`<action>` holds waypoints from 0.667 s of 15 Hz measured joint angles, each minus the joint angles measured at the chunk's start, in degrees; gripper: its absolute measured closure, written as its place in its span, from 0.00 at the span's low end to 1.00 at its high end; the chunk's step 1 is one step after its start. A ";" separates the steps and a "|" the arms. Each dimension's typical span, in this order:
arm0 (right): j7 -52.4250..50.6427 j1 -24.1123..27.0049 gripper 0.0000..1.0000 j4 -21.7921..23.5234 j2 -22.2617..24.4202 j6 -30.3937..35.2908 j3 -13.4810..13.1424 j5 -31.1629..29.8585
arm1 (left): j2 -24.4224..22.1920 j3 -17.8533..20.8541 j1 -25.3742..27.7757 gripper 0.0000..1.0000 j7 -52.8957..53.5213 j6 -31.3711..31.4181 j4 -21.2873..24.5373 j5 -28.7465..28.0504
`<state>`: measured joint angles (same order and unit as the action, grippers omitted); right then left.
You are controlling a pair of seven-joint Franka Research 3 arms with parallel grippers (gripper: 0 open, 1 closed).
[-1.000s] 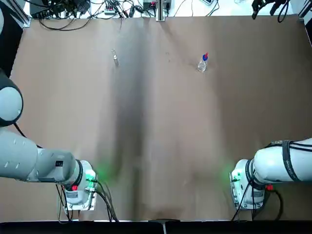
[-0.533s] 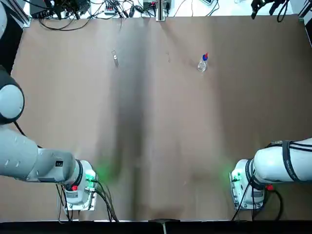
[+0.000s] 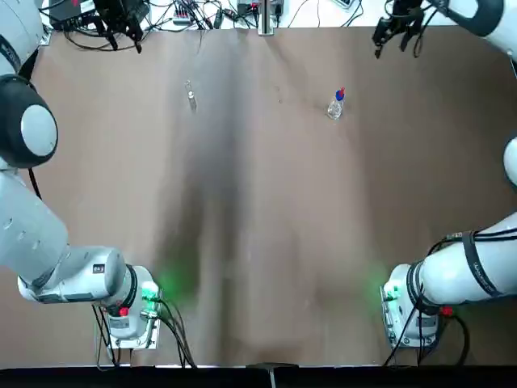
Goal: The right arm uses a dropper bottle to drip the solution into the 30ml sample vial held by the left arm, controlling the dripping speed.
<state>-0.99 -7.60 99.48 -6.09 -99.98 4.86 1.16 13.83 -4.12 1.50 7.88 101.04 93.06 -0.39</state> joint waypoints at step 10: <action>9.72 -1.85 0.00 10.26 -7.53 -24.72 -0.01 5.37 | 6.02 -0.09 9.01 0.00 50.90 9.55 -0.03 9.12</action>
<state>8.73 -9.45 109.74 -13.62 -124.71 4.85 6.53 19.84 -4.21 10.51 58.78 110.60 93.03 8.73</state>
